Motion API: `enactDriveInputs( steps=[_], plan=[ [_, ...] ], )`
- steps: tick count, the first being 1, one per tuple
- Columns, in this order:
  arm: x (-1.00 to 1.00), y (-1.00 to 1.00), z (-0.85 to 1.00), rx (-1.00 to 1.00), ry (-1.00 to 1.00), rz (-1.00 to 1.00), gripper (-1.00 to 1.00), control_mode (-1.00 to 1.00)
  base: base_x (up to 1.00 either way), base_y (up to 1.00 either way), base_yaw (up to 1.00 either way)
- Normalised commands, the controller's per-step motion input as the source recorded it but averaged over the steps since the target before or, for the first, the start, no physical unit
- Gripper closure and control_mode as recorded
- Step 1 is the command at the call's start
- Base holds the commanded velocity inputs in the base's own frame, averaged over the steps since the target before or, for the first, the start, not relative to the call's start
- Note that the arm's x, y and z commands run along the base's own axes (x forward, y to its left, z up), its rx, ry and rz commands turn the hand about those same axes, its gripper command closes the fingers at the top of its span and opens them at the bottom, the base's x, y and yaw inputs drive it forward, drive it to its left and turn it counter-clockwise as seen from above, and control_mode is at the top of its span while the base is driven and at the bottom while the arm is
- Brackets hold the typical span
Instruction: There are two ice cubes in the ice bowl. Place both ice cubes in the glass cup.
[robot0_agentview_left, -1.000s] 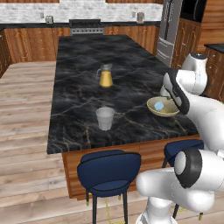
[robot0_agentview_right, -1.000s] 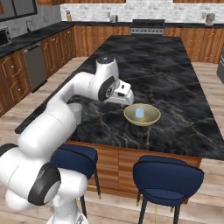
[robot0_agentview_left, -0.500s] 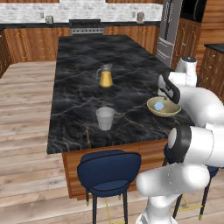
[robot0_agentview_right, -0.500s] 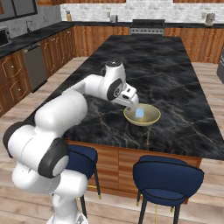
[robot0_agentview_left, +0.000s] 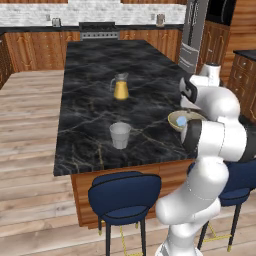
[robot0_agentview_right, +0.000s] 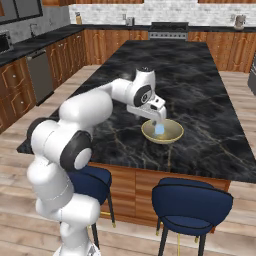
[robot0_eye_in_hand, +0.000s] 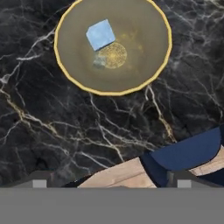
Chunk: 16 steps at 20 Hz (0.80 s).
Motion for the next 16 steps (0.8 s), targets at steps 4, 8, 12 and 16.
enactDriveInputs(
  steps=[4, 8, 12, 16],
  plan=[
    [0.39, -0.19, -0.49, 0.00, 0.00, 0.00, -1.00, -1.00, 0.00, 0.00, 0.00],
    [0.36, 0.00, -0.50, 0.00, 0.00, 0.00, -1.00, -1.00, 0.00, 0.00, 0.00],
    [0.44, 0.00, -0.33, 0.03, 0.00, 0.00, -1.00, -1.00, 0.00, 0.00, 0.00],
    [0.40, -0.08, -0.29, 0.03, 0.00, 0.00, -1.00, -1.00, 0.00, 0.00, 0.00]
  ],
)
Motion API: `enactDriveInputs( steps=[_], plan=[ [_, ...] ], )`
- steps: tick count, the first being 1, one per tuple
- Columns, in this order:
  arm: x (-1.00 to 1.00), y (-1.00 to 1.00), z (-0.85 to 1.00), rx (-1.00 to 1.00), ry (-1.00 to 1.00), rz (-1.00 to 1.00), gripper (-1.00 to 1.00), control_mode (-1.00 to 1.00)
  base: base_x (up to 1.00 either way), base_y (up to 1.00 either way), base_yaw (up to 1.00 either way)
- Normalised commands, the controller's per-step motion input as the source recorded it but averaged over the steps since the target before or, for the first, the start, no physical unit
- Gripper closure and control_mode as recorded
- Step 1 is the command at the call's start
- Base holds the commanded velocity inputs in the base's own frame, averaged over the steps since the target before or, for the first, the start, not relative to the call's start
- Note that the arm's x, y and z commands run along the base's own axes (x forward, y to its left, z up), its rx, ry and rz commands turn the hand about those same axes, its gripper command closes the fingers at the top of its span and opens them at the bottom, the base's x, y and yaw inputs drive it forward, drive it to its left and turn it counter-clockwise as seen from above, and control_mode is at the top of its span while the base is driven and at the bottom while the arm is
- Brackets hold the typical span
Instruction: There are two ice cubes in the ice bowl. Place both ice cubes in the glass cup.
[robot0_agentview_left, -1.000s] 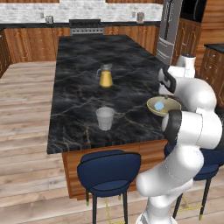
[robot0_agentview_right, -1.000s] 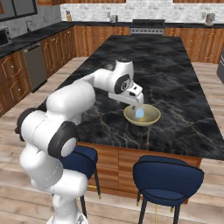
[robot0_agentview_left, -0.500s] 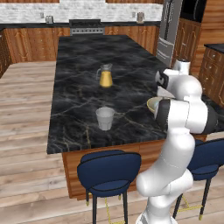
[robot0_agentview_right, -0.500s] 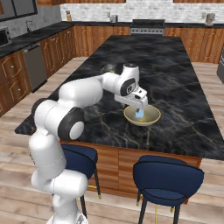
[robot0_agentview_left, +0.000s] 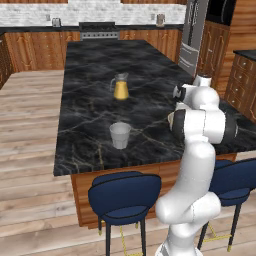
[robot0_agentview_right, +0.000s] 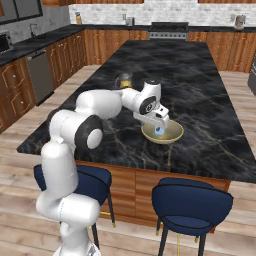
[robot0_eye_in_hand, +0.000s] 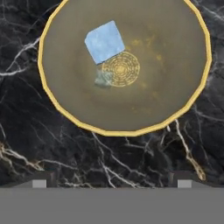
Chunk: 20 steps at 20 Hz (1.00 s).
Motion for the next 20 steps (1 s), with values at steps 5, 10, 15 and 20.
enactDriveInputs(
  steps=[5, 10, 15, 20],
  plan=[
    [0.45, -0.21, -0.26, 0.00, 0.00, 0.00, -1.00, -1.00, 0.00, 0.00, 0.00],
    [0.56, -0.13, -0.33, 0.00, 0.00, 0.00, -1.00, -1.00, 0.00, 0.00, 0.00],
    [0.55, -0.01, -0.40, 0.00, 0.00, 0.00, -1.00, -1.00, 0.00, 0.00, 0.00],
    [0.55, -0.08, -0.38, 0.00, 0.00, 0.00, -1.00, -1.00, 0.00, 0.00, 0.00]
  ],
)
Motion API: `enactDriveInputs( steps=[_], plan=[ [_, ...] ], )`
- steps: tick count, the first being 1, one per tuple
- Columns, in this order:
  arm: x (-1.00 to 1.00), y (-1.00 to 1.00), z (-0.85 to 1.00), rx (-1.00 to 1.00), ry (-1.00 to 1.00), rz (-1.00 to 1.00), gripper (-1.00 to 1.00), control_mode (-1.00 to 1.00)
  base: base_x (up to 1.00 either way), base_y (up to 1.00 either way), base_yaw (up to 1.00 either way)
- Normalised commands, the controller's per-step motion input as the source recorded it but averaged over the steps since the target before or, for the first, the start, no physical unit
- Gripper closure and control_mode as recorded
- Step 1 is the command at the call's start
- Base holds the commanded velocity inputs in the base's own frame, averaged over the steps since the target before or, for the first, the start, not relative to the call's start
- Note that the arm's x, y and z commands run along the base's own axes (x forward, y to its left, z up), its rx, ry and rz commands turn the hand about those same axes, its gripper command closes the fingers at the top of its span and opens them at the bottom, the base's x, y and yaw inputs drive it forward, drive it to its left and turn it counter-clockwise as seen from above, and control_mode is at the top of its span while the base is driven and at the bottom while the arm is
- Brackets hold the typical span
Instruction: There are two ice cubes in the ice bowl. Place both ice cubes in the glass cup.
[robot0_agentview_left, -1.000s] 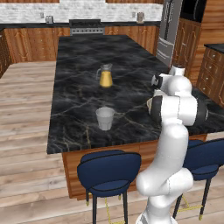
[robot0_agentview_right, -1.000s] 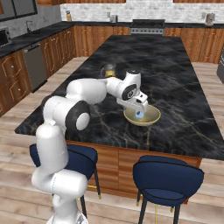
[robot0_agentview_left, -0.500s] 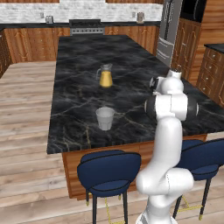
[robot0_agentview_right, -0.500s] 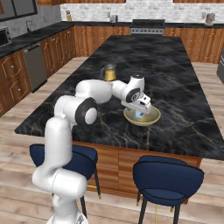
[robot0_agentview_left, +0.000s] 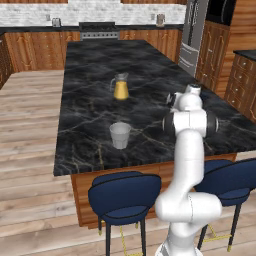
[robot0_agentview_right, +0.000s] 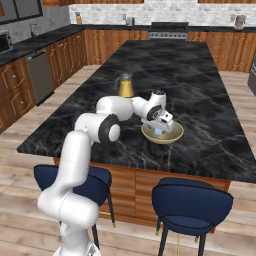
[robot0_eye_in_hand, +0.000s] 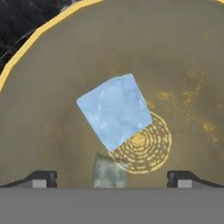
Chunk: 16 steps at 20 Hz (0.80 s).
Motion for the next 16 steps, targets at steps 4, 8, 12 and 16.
enactDriveInputs(
  steps=[4, 8, 12, 16],
  plan=[
    [0.47, -0.19, -0.29, 0.00, 0.00, 0.00, -1.00, -1.00, 0.00, 0.00, 0.00],
    [0.52, -0.12, -0.33, 0.00, -0.03, 0.00, -1.00, -1.00, 0.00, 0.00, 0.00],
    [0.02, -0.02, -0.09, 0.03, 0.00, -0.01, 1.00, -1.00, 0.00, 0.00, 0.00],
    [-0.96, 0.07, 0.63, 0.14, 0.04, -0.07, 1.00, -1.00, 0.00, 0.00, 0.00]
  ],
)
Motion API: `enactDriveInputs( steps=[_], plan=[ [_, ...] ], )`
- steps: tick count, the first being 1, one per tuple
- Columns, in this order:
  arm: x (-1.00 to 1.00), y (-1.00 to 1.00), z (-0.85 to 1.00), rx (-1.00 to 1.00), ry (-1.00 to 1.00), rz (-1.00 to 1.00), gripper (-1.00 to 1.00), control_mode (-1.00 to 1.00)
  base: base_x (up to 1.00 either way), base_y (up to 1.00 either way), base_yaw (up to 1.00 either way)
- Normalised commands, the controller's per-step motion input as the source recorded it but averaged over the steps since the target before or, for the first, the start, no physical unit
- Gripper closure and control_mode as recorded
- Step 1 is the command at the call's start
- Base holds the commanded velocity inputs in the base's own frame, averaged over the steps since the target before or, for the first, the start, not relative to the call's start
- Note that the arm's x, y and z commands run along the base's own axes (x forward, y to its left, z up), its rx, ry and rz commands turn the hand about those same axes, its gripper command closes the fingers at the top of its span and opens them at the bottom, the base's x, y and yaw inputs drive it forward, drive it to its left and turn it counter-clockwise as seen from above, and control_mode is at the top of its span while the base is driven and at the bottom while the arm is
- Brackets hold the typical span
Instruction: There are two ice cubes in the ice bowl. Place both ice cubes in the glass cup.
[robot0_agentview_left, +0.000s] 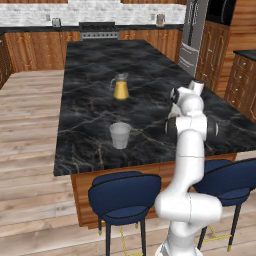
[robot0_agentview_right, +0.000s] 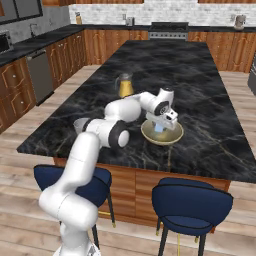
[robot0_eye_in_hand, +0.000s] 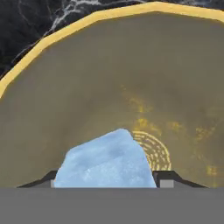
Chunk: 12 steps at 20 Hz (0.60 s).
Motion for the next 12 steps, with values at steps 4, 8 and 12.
enactDriveInputs(
  steps=[4, 8, 12],
  plan=[
    [-1.00, 0.19, 0.76, 0.09, 0.00, -0.04, 1.00, -1.00, 0.00, 0.00, 0.00],
    [-1.00, 0.74, 0.59, 0.00, 0.00, 0.00, 1.00, -1.00, 0.00, 0.00, 0.00],
    [-1.00, 1.00, 0.39, 0.00, 0.02, 0.00, 1.00, -1.00, 0.00, 0.00, 0.00]
  ],
)
